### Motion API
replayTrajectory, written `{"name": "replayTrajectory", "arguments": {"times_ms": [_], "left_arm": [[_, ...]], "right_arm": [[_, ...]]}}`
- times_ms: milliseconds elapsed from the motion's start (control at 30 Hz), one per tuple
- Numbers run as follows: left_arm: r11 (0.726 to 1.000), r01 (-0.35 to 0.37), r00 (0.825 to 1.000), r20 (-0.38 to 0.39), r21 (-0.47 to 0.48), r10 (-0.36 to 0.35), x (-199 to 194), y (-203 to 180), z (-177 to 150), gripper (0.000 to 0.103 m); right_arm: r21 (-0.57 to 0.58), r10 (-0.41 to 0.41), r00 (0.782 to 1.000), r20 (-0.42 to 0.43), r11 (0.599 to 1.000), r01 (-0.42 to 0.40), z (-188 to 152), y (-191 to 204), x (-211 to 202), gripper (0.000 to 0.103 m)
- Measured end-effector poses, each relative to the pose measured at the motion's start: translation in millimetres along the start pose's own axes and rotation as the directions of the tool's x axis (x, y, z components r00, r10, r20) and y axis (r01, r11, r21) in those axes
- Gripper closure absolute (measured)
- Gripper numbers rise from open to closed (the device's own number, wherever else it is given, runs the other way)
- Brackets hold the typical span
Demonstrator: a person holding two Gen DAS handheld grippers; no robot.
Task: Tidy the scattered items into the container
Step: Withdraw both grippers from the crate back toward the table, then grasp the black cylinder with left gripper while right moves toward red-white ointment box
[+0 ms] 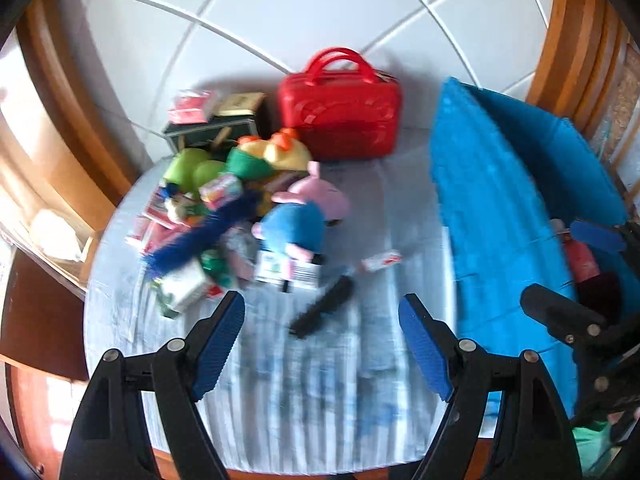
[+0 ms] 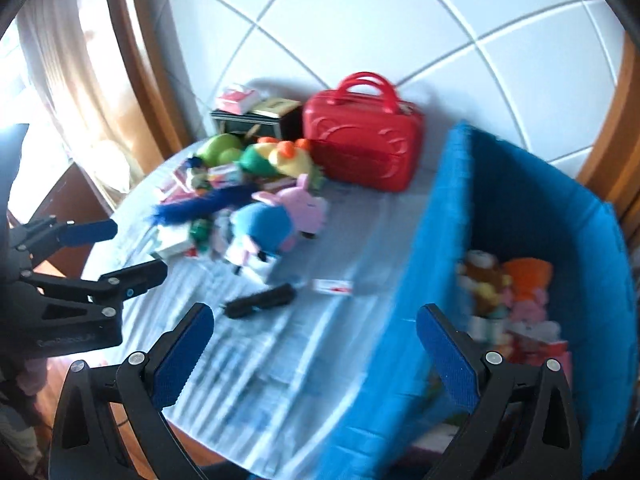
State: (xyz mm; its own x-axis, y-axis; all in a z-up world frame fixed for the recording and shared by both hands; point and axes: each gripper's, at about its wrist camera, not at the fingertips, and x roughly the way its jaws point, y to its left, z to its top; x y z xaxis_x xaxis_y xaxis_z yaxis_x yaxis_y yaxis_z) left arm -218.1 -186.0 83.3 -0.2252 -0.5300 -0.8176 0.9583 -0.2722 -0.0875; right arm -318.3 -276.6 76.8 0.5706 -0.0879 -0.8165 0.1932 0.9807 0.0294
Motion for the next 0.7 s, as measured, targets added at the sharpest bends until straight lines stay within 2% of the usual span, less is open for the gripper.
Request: {"name": "replayTrajectory", "arguments": {"times_ms": [167,300,400,500,600,700], "left_arm": [[1.0,-0.008,0.998,0.058,0.019,0.007,21,43,-27,0.024],[0.998,-0.027,0.996,0.087,-0.048,0.031,55,67,-46,0.024],[0.994,-0.041,0.997,0.068,-0.104,0.048,93,83,-58,0.024],[0.991,-0.063,0.997,0.036,-0.119,0.068,131,88,-69,0.024],[0.989,-0.084,0.996,-0.002,-0.122,0.084,168,84,-78,0.024],[0.991,-0.07,0.996,-0.065,-0.112,0.063,207,71,-88,0.024]], "right_arm": [[0.017,0.015,1.0,-0.011,1.0,-0.014,-2,48,34,0.0],[0.059,-0.045,0.997,0.061,0.997,0.042,-19,69,64,0.0],[0.074,-0.028,0.998,0.057,0.997,0.024,-31,74,95,0.0],[0.117,-0.013,0.999,0.044,0.993,0.008,-41,68,126,0.0],[0.174,-0.007,1.0,-0.003,0.985,0.008,-51,54,165,0.0],[0.219,-0.011,0.998,-0.055,0.975,0.023,-63,37,200,0.0]]}}
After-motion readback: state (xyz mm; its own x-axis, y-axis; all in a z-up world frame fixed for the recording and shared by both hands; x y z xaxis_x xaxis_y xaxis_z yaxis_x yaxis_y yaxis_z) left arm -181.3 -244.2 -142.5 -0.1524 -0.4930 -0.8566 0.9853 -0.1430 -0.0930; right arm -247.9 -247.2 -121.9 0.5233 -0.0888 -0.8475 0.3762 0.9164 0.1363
